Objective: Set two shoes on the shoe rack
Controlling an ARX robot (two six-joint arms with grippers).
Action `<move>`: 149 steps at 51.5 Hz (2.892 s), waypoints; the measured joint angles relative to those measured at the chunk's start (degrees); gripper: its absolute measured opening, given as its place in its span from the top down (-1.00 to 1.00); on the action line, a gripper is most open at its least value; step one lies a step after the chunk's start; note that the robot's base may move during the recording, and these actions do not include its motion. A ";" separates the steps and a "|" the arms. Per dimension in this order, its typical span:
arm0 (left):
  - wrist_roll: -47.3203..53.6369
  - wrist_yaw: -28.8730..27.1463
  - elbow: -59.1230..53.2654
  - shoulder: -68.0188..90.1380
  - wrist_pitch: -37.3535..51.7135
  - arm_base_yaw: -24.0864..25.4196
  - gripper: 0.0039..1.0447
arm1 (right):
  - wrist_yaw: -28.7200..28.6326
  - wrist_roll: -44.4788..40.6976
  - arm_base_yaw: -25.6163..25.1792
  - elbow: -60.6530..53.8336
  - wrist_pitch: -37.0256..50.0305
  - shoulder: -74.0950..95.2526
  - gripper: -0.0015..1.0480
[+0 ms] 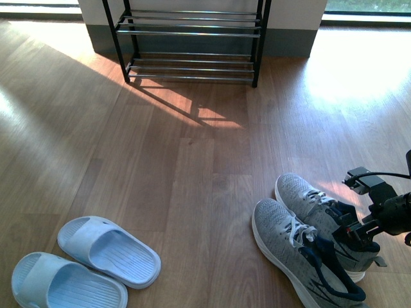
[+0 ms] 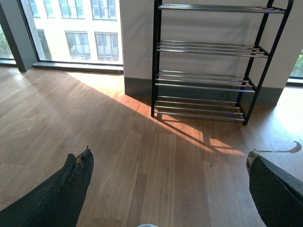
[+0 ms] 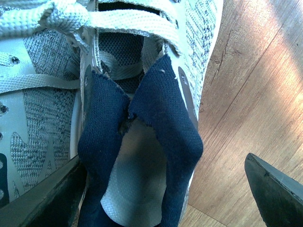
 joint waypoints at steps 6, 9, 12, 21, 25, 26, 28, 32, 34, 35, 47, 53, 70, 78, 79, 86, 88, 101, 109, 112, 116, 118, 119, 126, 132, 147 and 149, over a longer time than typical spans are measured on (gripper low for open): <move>0.00 0.00 0.00 0.00 0.00 0.00 -0.83 | -0.48 0.04 -0.09 -0.02 0.07 -0.20 -0.82; 0.00 0.00 0.00 0.00 0.00 0.00 -0.83 | -1.03 -0.17 -0.33 -1.20 0.22 -1.09 -0.82; 0.00 -0.02 0.00 0.00 0.00 0.00 -0.83 | -1.49 -0.35 -0.68 -2.34 0.33 -2.12 -0.82; 0.00 -0.02 0.00 0.00 0.00 0.00 -0.83 | -1.36 -3.06 -3.91 -4.24 -0.39 -6.84 -0.82; 0.00 -0.02 0.00 0.00 0.00 0.00 -0.83 | -0.35 -4.02 -4.90 -5.66 -0.28 -8.46 -0.82; 0.00 0.00 0.00 0.00 0.00 0.00 -0.83 | -0.28 -4.11 -4.96 -5.73 -0.31 -8.52 -0.82; 0.00 -0.02 0.00 0.00 0.00 0.00 -0.83 | -0.02 -4.31 -5.11 -5.70 -0.33 -8.52 -0.82; 0.00 -0.02 0.00 0.00 0.00 0.00 -0.83 | 0.20 -4.35 -5.16 -5.27 -0.74 -7.89 -0.82; 0.00 0.00 0.00 0.00 0.00 0.00 -0.83 | 0.24 -4.35 -5.16 -4.90 -0.87 -7.43 -0.82; 0.00 0.00 0.00 0.00 0.00 0.00 -0.83 | 0.28 -4.35 -5.14 -4.61 -0.92 -7.15 -0.82; 0.00 0.00 0.00 0.00 0.00 0.00 -0.83 | 0.90 -3.93 -4.52 -1.70 -1.25 -3.45 -0.82; 0.00 -0.02 0.00 0.00 0.00 0.00 -0.83 | 1.70 -3.02 -4.04 0.52 -1.40 -0.81 -0.82; 0.00 -0.02 0.00 0.00 0.00 0.00 -0.83 | 1.88 -1.38 -2.60 5.03 -1.18 3.74 -0.59; 0.00 0.00 0.00 0.00 0.00 0.00 -0.83 | 1.53 -1.38 -2.25 5.07 -0.68 3.80 0.01; 0.00 0.00 0.00 0.00 0.00 0.00 -0.83 | 1.44 -1.38 -2.25 5.01 -0.55 3.80 0.07; 0.00 -0.02 0.00 0.00 0.00 0.00 -0.83 | 0.85 -1.22 -2.08 4.48 0.02 3.80 0.57; 0.00 0.00 0.00 0.00 0.00 0.00 -0.83 | 0.81 -1.18 -1.90 4.33 0.24 3.80 0.73; 0.00 0.00 0.00 0.00 0.00 0.00 -0.83 | 0.92 2.12 -1.70 1.64 5.40 2.99 0.97; 0.00 0.00 0.00 0.00 0.00 0.00 -0.83 | 1.99 11.39 -1.60 -6.80 16.46 -2.64 0.97; 0.00 0.00 0.00 0.00 0.00 0.00 -0.83 | 3.10 15.04 -1.64 -10.73 20.98 -6.45 0.97; 0.00 -0.02 0.00 0.00 0.00 0.00 -0.83 | 4.09 18.45 -1.97 -14.64 25.07 -10.88 0.97; 0.00 -0.02 0.00 0.00 0.00 0.00 -0.83 | 4.35 19.71 -2.16 -16.61 26.77 -13.33 0.97; 0.00 -0.02 0.00 0.00 0.00 0.00 -0.83 | 4.50 20.85 -2.34 -17.92 27.74 -15.02 0.97; 0.00 -0.02 0.00 0.00 0.00 0.00 -0.83 | 4.96 24.11 -3.43 -24.57 31.08 -24.06 0.97; 0.00 0.00 0.00 0.00 0.00 0.00 -0.83 | 5.09 26.40 -4.63 -30.80 31.80 -33.59 0.97; 0.00 -0.02 0.00 0.00 0.00 0.00 -0.83 | 0.92 32.85 -6.36 -52.48 27.69 -70.69 0.97; 0.00 -0.02 0.00 0.00 0.00 0.00 -0.83 | 1.05 33.20 -6.19 -54.42 27.30 -74.05 0.97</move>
